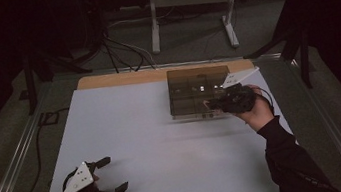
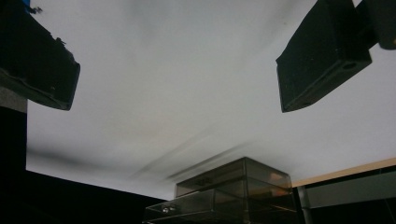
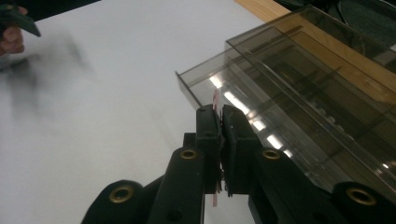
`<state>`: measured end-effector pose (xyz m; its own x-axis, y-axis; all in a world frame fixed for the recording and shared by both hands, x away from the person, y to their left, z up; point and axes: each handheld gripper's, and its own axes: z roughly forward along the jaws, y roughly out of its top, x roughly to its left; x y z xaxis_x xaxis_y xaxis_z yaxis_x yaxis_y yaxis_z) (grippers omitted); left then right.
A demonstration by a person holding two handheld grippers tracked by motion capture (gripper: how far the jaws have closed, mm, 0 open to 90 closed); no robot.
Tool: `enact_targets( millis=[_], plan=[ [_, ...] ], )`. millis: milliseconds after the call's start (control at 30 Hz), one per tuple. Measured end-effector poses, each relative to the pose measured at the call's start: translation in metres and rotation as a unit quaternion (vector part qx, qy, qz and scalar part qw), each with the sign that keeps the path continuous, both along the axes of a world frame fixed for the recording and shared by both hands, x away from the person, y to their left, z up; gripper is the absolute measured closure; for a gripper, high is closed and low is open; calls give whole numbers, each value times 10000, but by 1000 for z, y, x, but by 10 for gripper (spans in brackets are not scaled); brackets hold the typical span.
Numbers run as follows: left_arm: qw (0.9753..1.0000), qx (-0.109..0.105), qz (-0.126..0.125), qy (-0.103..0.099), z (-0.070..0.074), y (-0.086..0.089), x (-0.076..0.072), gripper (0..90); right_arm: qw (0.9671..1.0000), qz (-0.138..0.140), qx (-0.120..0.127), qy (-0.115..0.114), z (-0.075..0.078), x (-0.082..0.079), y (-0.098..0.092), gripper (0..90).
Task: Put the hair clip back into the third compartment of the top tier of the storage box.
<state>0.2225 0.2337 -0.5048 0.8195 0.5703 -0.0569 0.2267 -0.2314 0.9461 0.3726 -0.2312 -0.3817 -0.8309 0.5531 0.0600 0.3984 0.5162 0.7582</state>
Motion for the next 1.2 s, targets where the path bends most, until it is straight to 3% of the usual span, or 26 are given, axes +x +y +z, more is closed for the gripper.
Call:
enact_targets(
  millis=[1200],
  plan=[
    [10000, 33, -5, 2, 0, 0, 0, 5, 9962, -846, -116, 189, -14, 33, -44, 863]
  ],
)
